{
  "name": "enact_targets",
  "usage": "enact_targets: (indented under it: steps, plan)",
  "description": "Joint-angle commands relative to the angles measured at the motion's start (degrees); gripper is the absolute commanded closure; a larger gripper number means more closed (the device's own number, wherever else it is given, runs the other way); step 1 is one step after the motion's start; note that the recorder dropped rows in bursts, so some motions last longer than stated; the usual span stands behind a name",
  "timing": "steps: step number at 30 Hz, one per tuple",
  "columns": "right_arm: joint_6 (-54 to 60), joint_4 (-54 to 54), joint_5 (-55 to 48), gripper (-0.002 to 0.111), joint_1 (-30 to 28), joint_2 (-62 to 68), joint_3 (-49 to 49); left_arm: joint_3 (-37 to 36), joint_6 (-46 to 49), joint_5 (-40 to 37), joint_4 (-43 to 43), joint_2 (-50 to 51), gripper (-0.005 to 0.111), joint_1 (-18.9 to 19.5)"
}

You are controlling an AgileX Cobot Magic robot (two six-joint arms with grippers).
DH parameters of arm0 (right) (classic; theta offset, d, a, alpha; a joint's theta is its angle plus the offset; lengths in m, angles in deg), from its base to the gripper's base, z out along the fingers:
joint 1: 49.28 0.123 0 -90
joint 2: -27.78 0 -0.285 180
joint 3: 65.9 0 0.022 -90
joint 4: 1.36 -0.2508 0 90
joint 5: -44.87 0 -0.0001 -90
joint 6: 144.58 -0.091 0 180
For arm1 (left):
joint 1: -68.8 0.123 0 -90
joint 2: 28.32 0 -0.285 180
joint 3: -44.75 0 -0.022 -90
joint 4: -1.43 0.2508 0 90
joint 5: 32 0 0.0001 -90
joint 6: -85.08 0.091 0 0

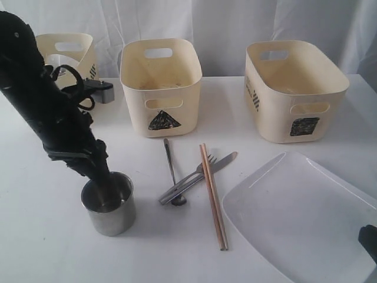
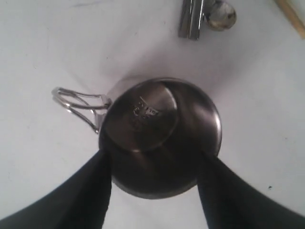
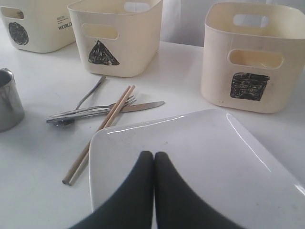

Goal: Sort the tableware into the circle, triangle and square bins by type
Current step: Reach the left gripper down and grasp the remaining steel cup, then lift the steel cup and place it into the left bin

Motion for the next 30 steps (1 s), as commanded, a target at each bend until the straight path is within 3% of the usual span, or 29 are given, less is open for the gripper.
enact_targets:
  steps: [1,16,20,24,30]
  plan:
    - [0.0,-0.1,0.6,0.108,0.1,-0.2,-0.2,-2.9,-1.2,0.8,2.8,-0.6,0.048,-0.4]
    - [0.0,-0.1,0.6,0.108,0.1,-0.2,-0.2,-7.5,-0.2,13.0,2.3,4.6,0.051,-0.4]
    - [0.0,-0.1,0.6,0.108,0.1,-0.2,-0.2,-7.5,-1.0,14.7,2.2,6.7,0.074,-0.4]
    - [0.0,-0.1,0.6,0.108,0.1,-0.2,-0.2,-6.9,-0.5,14.0,4.6,6.2,0.107,-0.4]
    - [0.0,-0.1,0.6,0.108,0.1,-0.2,-0.2,1.7,-3.1,10.7,16.1,-1.8,0.107,0.8]
